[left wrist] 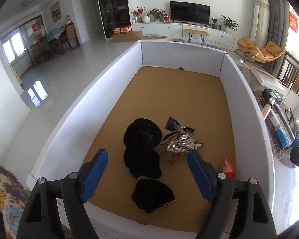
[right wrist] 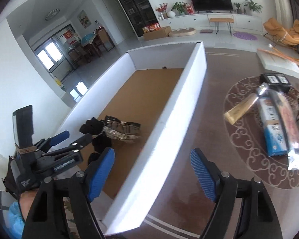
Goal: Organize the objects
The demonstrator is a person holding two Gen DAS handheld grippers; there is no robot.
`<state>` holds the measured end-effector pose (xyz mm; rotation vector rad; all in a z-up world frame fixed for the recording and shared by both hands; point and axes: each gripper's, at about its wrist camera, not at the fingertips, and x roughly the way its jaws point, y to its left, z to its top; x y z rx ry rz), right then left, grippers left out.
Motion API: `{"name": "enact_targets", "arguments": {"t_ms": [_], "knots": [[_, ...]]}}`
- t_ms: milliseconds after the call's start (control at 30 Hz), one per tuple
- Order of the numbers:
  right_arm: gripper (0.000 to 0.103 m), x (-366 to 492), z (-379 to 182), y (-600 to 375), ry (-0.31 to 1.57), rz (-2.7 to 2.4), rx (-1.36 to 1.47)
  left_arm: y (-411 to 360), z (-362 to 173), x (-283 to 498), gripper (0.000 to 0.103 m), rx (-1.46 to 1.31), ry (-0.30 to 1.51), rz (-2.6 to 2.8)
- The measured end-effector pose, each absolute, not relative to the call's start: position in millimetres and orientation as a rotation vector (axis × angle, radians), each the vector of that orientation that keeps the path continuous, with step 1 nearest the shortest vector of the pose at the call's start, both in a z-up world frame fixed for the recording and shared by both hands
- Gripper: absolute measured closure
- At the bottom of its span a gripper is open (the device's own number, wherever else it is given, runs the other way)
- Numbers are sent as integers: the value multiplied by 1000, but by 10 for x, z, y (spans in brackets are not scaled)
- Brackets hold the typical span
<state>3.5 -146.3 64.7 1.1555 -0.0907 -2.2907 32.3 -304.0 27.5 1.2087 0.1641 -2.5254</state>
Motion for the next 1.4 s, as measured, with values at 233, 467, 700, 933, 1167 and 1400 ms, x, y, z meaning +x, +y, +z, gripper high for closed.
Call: {"name": "enact_targets", "arguments": {"t_ms": [233,467,700,933,1167,1400], "knots": [[12,82,187,-67,47,-2719,1200,-1907,534,223,21,1193,256,-2861],[12,162,-191,969,-72,-2889,1318,-489,299,89,1,1375,166,-3060],[12,152,-294,1213,-214,-2889,1404,56,-336,-91,1,1488,37,-2972],[11,78,-396,1194,-209,-2876,1464,-58,-611,-285,1,1512,6,-2908],[5,57,-436,1115,-143,-2874,1481,-57,-658,-315,1,1501,-61,-2906],[1,60,-459,1105,-130,-2871,1491,-28,-682,-332,0,1505,-111,-2895]]}}
